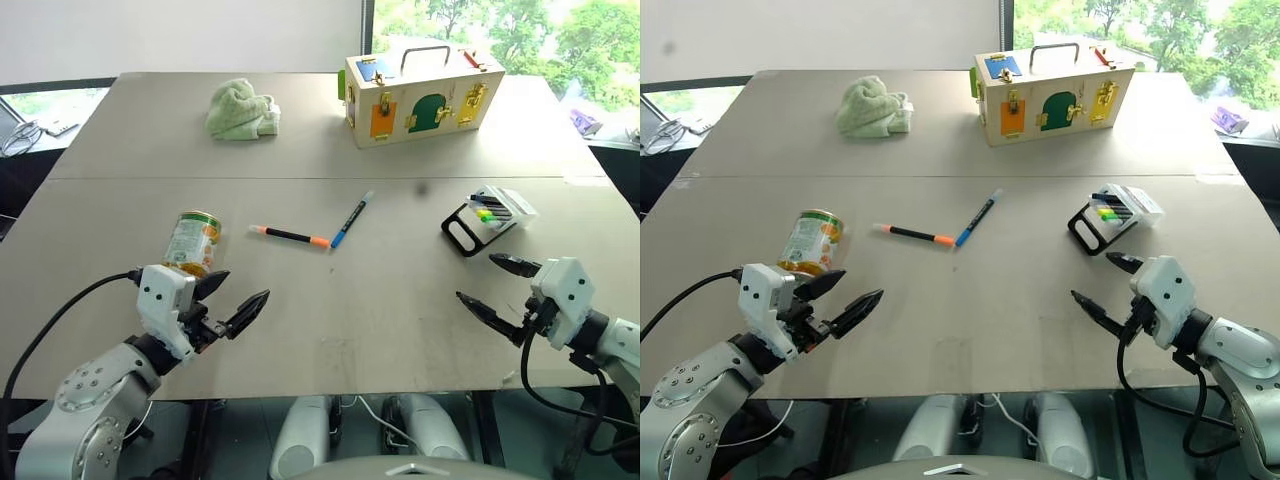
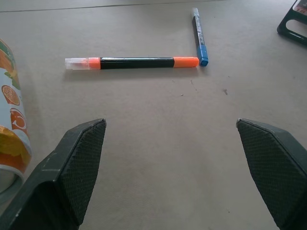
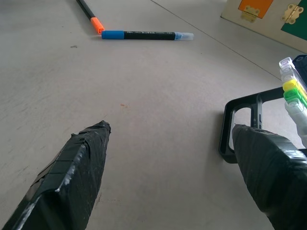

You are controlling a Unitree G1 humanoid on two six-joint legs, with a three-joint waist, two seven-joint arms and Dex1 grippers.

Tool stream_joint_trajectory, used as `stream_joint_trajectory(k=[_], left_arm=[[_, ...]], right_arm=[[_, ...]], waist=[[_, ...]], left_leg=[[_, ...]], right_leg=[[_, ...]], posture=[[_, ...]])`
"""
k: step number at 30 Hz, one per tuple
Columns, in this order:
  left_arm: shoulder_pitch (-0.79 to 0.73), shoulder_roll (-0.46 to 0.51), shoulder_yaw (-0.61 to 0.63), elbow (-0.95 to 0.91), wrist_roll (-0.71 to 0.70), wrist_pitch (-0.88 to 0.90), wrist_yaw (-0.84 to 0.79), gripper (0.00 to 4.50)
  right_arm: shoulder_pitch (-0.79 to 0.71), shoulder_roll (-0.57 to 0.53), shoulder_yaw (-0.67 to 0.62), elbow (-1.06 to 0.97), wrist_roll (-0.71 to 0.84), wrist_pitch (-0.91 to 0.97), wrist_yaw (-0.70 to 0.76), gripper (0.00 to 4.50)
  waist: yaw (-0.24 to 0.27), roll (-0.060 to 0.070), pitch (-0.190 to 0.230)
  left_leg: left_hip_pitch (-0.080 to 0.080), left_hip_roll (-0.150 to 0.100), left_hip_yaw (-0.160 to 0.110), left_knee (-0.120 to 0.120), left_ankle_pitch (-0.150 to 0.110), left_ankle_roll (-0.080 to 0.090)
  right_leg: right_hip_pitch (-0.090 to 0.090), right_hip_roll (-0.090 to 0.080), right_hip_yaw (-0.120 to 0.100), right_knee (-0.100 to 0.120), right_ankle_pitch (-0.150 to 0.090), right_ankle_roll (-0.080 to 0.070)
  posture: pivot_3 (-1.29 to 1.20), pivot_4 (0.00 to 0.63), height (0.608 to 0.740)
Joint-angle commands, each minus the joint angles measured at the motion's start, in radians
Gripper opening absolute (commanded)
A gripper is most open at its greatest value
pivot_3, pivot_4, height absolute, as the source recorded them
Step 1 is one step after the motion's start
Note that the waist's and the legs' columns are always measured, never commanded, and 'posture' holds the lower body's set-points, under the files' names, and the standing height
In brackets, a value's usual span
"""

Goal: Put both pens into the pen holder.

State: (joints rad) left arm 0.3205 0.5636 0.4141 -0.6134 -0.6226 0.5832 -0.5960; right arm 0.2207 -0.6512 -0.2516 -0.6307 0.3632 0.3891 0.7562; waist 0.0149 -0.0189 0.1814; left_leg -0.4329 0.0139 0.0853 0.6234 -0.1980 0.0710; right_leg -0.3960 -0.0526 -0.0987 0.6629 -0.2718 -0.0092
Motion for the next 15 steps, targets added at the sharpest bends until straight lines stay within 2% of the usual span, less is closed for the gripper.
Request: stream_joint_trajectory(k=[1, 4, 8, 10, 13, 15], left_arm=[[-0.032, 0.003, 0.047, -0.028, -0.05, 0.036, 0.059, 4.49], [-0.149, -0.007, 0.146, -0.042, -0.214, 0.164, 0.228, 4.49], [-0.263, 0.043, 0.234, -0.016, -0.342, 0.255, 0.352, 4.49], [-0.328, 0.097, 0.251, 0.029, -0.385, 0.342, 0.431, 4.49], [-0.452, 0.235, 0.238, 0.173, -0.419, 0.607, 0.574, 4.49], [-0.526, 0.316, 0.193, 0.246, -0.393, 0.707, 0.593, 4.49]], right_arm=[[-0.014, -0.005, -0.013, -0.035, 0.044, -0.022, 0.018, 4.32], [-0.038, -0.012, -0.003, -0.102, 0.15, -0.031, 0.083, 4.32], [-0.079, -0.035, -0.012, -0.158, 0.269, -0.018, 0.131, 4.32], [-0.103, -0.064, -0.006, -0.177, 0.305, -0.011, 0.155, 4.32], [-0.145, -0.104, 0.013, -0.186, 0.337, -0.005, 0.184, 4.32], [-0.171, -0.118, 0.026, -0.182, 0.347, -0.007, 0.193, 4.32]], waist=[[0.001, 0.0, 0.0], [0.003, 0.0, 0.0], [-0.001, 0.0, 0.0], [0.001, 0.0, 0.0], [0.002, -0.001, 0.0], [0.002, -0.001, 0.0]], left_leg=[[0.0, 0.0, 0.0, 0.0, 0.0, 0.0], [0.0, 0.0, -0.001, 0.0, 0.0, 0.0], [0.0, 0.0, -0.002, 0.002, 0.001, 0.0], [0.0, 0.0, -0.002, 0.003, 0.004, 0.003], [0.001, 0.0, -0.002, 0.003, 0.004, 0.002], [0.001, 0.0, -0.003, 0.003, 0.004, 0.003]], right_leg=[[0.0, 0.0, 0.0, 0.0, 0.0, 0.0], [0.0, 0.0, -0.001, 0.0, 0.0, 0.0], [0.003, 0.001, -0.002, 0.001, 0.001, 0.001], [0.003, 0.001, -0.002, 0.001, 0.001, 0.002], [0.004, 0.001, -0.002, 0.001, 0.001, 0.002], [0.004, 0.002, -0.003, 0.002, 0.001, 0.002]], posture=[[0.0, 0.15, 0.74], [0.0, 0.15, 0.74], [0.0, 0.15, 0.74], [0.0, 0.15, 0.74], [0.0, 0.15, 0.74], [0.0, 0.15, 0.74]])
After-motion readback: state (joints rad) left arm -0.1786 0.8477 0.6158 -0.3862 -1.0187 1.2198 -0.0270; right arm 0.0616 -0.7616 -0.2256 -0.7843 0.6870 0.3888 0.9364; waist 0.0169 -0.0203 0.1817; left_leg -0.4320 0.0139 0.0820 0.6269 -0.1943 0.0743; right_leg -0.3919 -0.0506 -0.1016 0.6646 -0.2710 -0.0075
